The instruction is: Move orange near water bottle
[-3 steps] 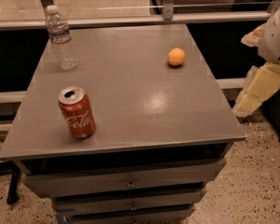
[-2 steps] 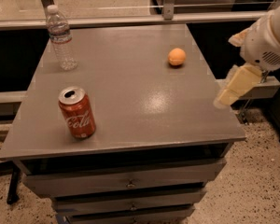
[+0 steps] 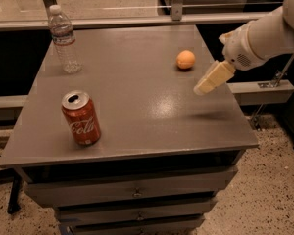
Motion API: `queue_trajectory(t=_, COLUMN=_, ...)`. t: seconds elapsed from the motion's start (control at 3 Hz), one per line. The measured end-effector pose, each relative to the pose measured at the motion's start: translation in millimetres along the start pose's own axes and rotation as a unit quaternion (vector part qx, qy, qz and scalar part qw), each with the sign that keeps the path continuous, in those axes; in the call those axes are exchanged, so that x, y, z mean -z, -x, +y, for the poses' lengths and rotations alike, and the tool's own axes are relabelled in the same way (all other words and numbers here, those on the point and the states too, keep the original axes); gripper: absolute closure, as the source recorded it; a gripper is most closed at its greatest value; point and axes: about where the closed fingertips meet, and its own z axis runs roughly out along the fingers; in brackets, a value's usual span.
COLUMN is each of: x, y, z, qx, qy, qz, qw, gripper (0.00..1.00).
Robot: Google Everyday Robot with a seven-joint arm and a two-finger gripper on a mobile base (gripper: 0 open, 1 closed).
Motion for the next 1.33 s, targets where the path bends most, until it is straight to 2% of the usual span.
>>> queue_trajectory(t=0.33, x=-36, y=15, z=-23, qx=-0.032, qy=-0.008, qz=-0.050, qw=0.9982, gripper=0.00)
queue_trajectory(t=0.67, x=-67, y=23, z=-43, qx=-0.076, qy=-0.009, qz=-0.101, qw=0.9920, gripper=0.00)
queue_trajectory(t=1.0, x=-90, y=26, z=-62, qx=-0.107, qy=-0.011, qz=-0.142, qw=0.9839, gripper=0.00)
queue_trajectory(t=1.33, x=-105, y=22, z=-76, qx=-0.136, qy=-0.017, qz=-0.169, qw=0.9761, gripper=0.00)
